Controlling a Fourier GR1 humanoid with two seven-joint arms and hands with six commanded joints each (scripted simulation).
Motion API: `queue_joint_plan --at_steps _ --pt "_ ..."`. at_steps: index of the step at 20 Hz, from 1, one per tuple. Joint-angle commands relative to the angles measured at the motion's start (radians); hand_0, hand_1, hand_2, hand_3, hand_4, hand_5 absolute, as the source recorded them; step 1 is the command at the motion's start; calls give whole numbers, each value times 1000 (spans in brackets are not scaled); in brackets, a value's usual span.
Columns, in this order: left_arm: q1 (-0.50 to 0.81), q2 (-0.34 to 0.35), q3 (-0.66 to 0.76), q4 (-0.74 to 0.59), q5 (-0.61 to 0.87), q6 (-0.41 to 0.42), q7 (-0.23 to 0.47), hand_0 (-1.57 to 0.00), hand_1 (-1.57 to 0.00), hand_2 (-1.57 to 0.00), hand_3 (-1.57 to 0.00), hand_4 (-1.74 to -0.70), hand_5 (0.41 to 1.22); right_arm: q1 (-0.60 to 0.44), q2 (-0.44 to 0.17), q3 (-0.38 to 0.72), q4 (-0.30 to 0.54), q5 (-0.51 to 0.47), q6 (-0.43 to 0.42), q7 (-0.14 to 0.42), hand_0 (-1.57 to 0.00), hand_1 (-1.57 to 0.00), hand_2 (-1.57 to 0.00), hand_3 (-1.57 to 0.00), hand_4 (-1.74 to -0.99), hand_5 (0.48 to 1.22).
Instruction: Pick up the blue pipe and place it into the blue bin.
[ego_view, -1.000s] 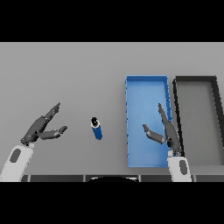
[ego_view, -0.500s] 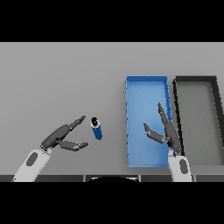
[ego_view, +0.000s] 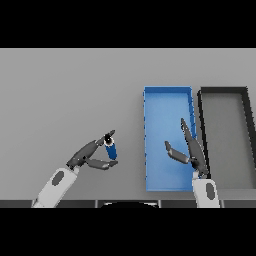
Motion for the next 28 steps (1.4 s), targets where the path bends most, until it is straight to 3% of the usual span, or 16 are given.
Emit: queue_joint_plan --at_steps 1,4,7,9,10,11,12,14,17,21,25,28 --pt "-15 -19 -3 27 -5 1 -4 1 1 1 1 -1212 499 1 -4 0 4 12 -6 -6 1 1 1 1 -1318 657" --pt "-43 -50 -20 80 -63 33 -25 1 1 1 1 -1162 490 9 -8 -5 5 4 0 -17 1 1 1 1 -1326 665" --pt "-66 -96 -19 128 -39 11 -43 1 1 1 1 -1190 512 23 0 5 -2 15 -6 -28 1 1 1 1 -1319 664" --pt "-77 -134 -15 147 -10 -1 -48 1 1 -79 -69 -1240 566 20 -8 -6 0 5 -1 -25 1 1 1 1 -1322 664" --pt "-75 -133 -7 155 0 -6 -60 -3 -89 -208 -197 -1275 607 17 -7 -8 -3 0 -2 -12 1 1 1 1 -1320 664" --pt "-75 -148 -4 166 13 -7 -47 -93 -246 -390 -472 -1306 730 30 -6 -2 -7 0 4 -25 1 1 1 1 -1319 663" --pt "-74 -160 5 157 36 -7 -44 -340 -501 -626 -692 -1389 828 31 -2 3 -6 5 3 -36 1 1 1 1 -1322 666" --pt "-55 -177 -3 151 38 -15 -80 -783 -886 -966 -979 -1509 969 12 1 5 -2 21 -11 -18 1 1 1 1 -1313 665" --pt "-44 -177 -20 130 24 -3 -64 -1168 -1220 -1261 -1250 -1617 1092 18 -12 -4 -13 13 -7 -14 1 1 1 1 -1307 666" --pt "-44 -181 -33 93 16 20 -73 -1406 -1427 -1444 -1404 -1681 1168 0 -22 -4 -6 21 -5 -10 1 1 1 1 -1281 663" --pt "-76 -190 -28 40 34 18 -111 -1503 -1512 -1519 -1445 -1710 1199 -1 -10 -2 1 15 -5 -25 1 1 1 1 -1280 660" --pt "-104 -206 -36 -13 53 7 -93 -1536 -1541 -1544 -1450 -1719 1210 -3 -17 0 19 38 -10 -17 1 1 1 1 -1277 673"
